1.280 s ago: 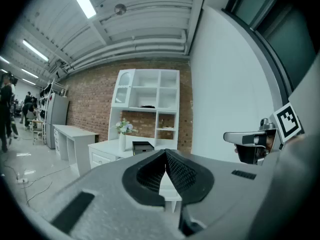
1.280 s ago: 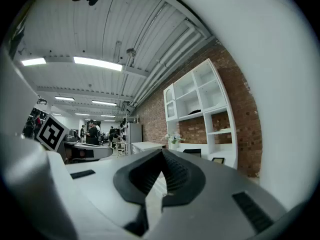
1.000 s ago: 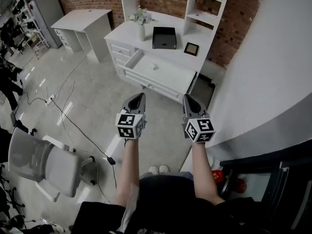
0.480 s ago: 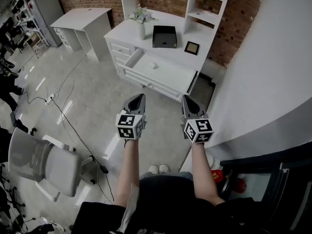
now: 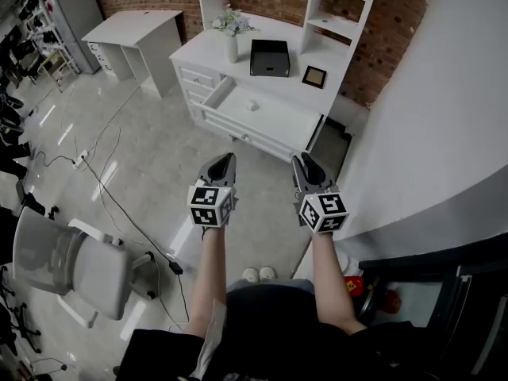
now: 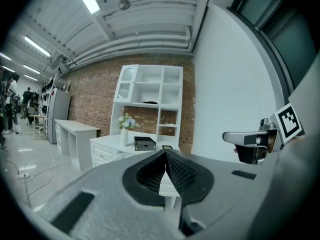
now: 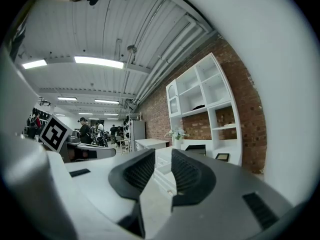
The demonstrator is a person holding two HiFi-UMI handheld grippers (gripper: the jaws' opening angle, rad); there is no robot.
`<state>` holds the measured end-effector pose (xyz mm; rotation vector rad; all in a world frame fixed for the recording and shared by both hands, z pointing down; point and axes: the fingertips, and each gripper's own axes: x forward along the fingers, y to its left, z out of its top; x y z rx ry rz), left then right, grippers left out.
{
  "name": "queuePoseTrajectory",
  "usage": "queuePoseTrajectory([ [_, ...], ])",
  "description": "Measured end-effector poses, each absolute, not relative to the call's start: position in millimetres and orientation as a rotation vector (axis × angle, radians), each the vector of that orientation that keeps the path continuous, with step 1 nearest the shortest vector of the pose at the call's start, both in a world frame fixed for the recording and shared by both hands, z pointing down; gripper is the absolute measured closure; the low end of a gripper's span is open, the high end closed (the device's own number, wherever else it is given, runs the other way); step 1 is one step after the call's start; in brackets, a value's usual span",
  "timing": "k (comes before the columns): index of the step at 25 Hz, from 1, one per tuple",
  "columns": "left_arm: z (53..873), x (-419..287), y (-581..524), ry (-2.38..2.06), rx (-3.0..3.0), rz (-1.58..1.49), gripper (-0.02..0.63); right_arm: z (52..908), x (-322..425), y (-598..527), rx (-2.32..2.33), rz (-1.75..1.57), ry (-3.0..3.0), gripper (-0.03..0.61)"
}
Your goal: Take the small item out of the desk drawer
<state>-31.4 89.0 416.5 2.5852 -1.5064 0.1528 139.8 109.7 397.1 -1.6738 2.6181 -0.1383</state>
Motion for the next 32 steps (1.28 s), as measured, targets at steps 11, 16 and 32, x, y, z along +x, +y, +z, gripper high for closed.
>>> queuePoseTrajectory([
  [11,415,-56,87,-1.502,2.594,0.136,0.604,398,123,108,-1.667,-0.175,2.597,0.397],
  [16,420,-70,86,-1.505,2.604,0.157,0.604,405,118,109,-1.68,-0.176,2.58,0.393],
  [32,437,-99,5,-1.558,2.547,0.168,0.604,417,104,16,-1.671,-0.193,2.602,0.391],
])
